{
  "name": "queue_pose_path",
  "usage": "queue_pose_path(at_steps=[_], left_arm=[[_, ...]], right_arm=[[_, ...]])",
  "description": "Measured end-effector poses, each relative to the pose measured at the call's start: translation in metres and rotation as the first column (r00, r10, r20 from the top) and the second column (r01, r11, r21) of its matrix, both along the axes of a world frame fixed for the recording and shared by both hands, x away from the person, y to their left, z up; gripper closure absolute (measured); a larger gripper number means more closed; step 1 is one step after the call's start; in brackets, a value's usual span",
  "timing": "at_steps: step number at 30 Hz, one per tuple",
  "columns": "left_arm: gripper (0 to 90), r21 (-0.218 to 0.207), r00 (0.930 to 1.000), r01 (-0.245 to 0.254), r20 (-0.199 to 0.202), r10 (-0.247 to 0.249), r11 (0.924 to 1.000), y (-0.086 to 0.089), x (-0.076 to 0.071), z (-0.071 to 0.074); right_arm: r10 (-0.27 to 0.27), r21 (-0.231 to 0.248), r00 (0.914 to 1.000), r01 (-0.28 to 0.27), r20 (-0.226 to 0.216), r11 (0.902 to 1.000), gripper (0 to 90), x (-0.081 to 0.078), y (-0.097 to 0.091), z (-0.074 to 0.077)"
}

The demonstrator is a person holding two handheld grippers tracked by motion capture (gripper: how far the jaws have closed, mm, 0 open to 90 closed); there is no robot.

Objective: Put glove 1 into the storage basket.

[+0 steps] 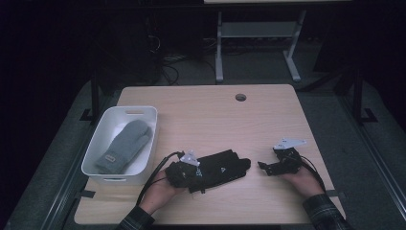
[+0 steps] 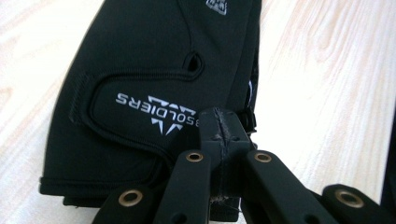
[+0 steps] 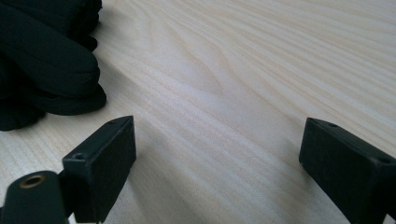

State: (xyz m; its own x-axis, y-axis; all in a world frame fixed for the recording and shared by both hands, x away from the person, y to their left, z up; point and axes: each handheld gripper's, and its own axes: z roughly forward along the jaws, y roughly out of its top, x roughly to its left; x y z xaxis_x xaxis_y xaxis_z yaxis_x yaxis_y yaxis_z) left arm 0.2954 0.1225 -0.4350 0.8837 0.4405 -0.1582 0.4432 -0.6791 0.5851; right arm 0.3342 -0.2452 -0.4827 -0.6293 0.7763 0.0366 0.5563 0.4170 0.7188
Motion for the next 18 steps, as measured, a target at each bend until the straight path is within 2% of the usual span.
queue_pose_path(at_steps=[3, 5, 7, 15, 18], left_arm=[[84.2, -0.039, 0.9998, 0.007, 0.019, -0.006, 0.9992, -0.001, 0.003, 0.010], [79.4, -0.043, 0.9989, 0.024, 0.042, -0.022, 0.9988, -0.003, 0.006, 0.015], [74.4, -0.052, 0.9986, 0.029, 0.045, -0.027, 0.9982, -0.005, 0.009, 0.018], [55.1, -0.045, 0.9955, 0.075, 0.061, -0.072, 0.9962, -0.014, 0.023, 0.018], [49.7, -0.050, 0.9951, 0.074, 0.070, -0.070, 0.9960, -0.017, 0.027, 0.020]], right_arm=[[-0.001, 0.000, 1.0000, 0.001, -0.001, 1.0000, 10.6, 0.000, 0.000, 0.000], [-0.001, 0.000, 1.0000, 0.001, -0.001, 1.0000, 10.6, 0.000, 0.000, 0.000], [-0.001, 0.000, 1.0000, 0.001, -0.001, 1.0000, 10.6, 0.000, 0.000, 0.000], [-0.005, 0.000, 1.0000, 0.005, -0.004, 1.0000, 10.4, 0.000, 0.000, 0.000], [-0.003, -0.001, 1.0000, 0.003, -0.001, 1.0000, 10.3, 0.000, 0.000, 0.000]])
